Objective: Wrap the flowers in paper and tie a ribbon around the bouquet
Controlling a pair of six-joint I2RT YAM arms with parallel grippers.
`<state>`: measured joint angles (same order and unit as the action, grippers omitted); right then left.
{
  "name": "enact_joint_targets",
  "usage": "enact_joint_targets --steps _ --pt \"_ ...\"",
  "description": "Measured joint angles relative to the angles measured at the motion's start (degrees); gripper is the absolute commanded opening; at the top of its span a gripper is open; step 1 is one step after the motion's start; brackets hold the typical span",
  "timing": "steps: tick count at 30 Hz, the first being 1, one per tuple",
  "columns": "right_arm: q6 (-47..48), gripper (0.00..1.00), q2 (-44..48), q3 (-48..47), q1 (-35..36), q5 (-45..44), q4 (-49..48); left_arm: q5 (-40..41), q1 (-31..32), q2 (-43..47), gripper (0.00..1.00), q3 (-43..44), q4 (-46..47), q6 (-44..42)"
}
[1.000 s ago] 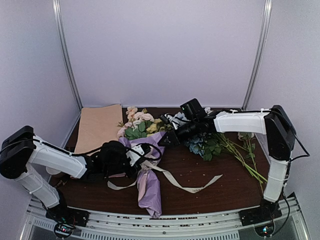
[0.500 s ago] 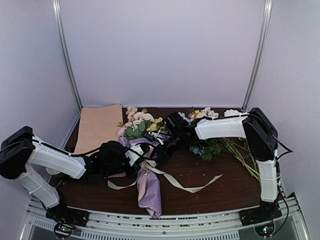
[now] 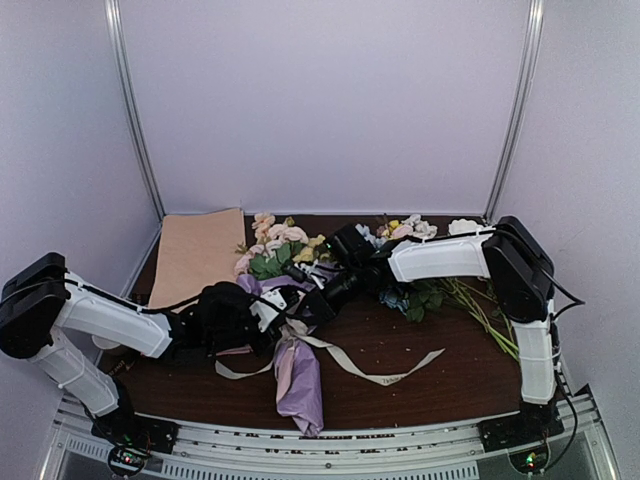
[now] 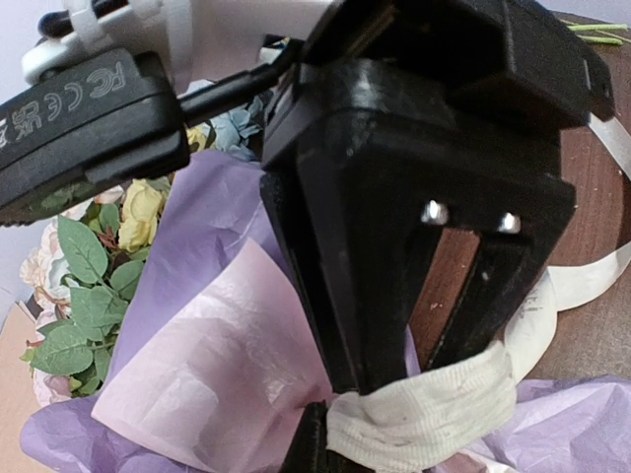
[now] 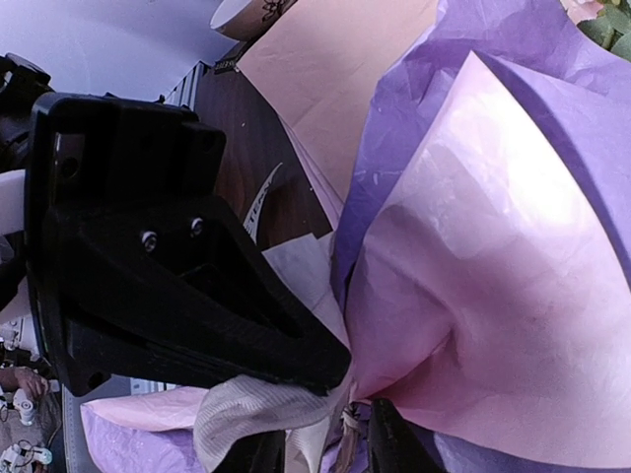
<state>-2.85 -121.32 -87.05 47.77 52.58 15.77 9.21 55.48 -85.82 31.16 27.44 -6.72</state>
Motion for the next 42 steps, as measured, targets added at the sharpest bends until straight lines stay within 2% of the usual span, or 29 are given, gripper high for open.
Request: enact_joint_targets --steps 2,5,7,12,17,18,20,22,24,26,34,38,42 --pt "-0.3 0.24 -0.1 0.0 0.4 -0.5 -0.4 0.0 0.0 0.0 0.00 0.0 0.0 0.1" --pt "-0.5 0.11 -0.2 0.0 0.7 -1.5 -0.6 0.0 0.0 0.0 0.00 0.0 0.0 0.2" --pt "-0.5 0.06 -0.2 0.0 0.8 -1.8 -0.7 0.0 0.0 0.0 0.00 -0.1 0.0 0.3" --pt "-0.4 0.00 -0.3 0.0 0.9 -2.4 -0.4 0.0 0.0 0.2 0.00 -0.5 0.0 0.3" --pt "0.1 0.00 -0.3 0.0 0.7 -2.4 -0.1 -0.2 0.0 0.8 0.00 -0.6 0.0 0.4" --pt "0.2 0.00 -0.3 0.0 0.7 -2.4 -0.1 -0.2 0.0 0.8 0.06 -0.6 0.0 0.4" --pt "0.3 0.00 -0.3 0.0 0.7 -2.4 0.0 -0.3 0.0 0.8 0.38 -0.6 -0.1 0.5" --pt "0.5 0.00 -0.3 0.0 0.7 -2.5 0.6 -0.1 0.0 1.1 0.62 -0.6 -1.2 0.7" --pt "0.7 0.00 -0.3 0.0 0.7 -3.0 1.4 -0.2 -0.4 2.1 0.73 -0.1 -4.1 1.2" --pt "0.8 0.00 -0.3 0.0 0.7 -3.6 1.4 -1.0 -0.4 4.3 0.78 0.5 -8.1 1.9" --pt "1.0 0.00 -0.2 0.0 0.7 -6.1 1.4 -0.1 -0.4 12.8 0.80 2.5 -24.7 5.9" --pt "1.0 0.00 -0.2 0.0 0.7 -6.5 1.4 1.2 -0.4 13.2 0.76 2.5 -31.2 8.5" --pt "1.0 0.00 0.1 0.0 0.7 -6.7 1.4 1.3 -0.4 11.2 0.70 2.3 -33.2 10.9"
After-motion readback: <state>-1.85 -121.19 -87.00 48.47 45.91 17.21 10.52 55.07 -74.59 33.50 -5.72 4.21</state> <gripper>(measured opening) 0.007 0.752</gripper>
